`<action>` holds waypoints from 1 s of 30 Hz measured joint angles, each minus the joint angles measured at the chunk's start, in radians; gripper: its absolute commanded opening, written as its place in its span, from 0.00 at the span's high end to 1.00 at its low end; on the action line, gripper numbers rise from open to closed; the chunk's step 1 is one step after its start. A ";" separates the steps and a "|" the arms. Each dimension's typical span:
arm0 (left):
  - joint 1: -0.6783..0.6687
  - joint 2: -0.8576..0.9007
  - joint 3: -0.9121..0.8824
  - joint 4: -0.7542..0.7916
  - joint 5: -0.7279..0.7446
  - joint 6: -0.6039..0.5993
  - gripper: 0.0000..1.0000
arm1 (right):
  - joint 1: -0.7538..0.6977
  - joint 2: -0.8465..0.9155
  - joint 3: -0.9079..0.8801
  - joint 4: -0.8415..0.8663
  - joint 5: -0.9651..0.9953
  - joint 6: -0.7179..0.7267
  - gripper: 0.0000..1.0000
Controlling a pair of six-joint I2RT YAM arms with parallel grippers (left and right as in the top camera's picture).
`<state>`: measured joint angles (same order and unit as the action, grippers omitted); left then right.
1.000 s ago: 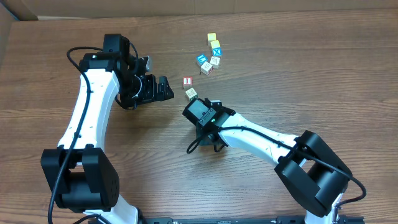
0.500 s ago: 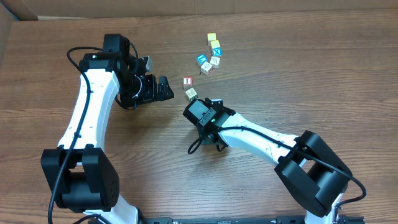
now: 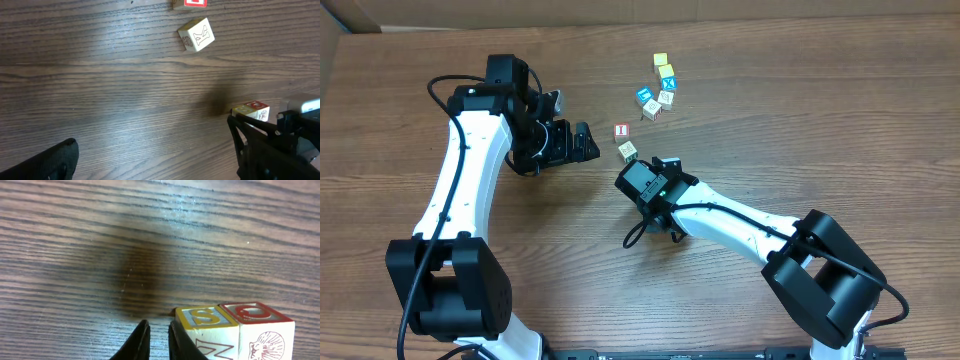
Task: Flip 4 blocks
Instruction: 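Raise the right gripper and retract it to the upper right, then move the left gripper toward the red I block in the cluster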
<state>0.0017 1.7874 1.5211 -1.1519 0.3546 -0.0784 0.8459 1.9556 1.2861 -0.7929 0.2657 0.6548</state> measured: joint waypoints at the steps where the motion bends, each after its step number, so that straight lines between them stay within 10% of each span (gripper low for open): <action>1: 0.000 0.000 0.000 0.000 0.000 0.000 0.00 | 0.000 0.000 0.000 0.004 0.001 0.000 0.84; 10: 0.000 0.000 0.000 0.000 0.000 0.000 0.00 | -0.008 -0.002 0.124 -0.061 -0.003 -0.001 0.70; 14: 0.000 0.000 0.000 0.000 0.000 0.000 0.00 | -0.061 -0.018 0.197 -0.075 -0.007 -0.001 0.26; 20: 0.000 0.000 0.000 0.000 0.000 0.000 0.00 | -0.252 -0.034 0.218 -0.076 -0.008 -0.025 0.00; 30: 0.000 0.000 0.000 0.000 0.000 0.000 0.00 | -0.592 -0.034 0.218 -0.127 0.000 -0.053 0.00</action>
<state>0.0017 1.7874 1.5211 -1.1519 0.3546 -0.0784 0.2543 1.9221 1.5043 -0.9203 0.2657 0.6014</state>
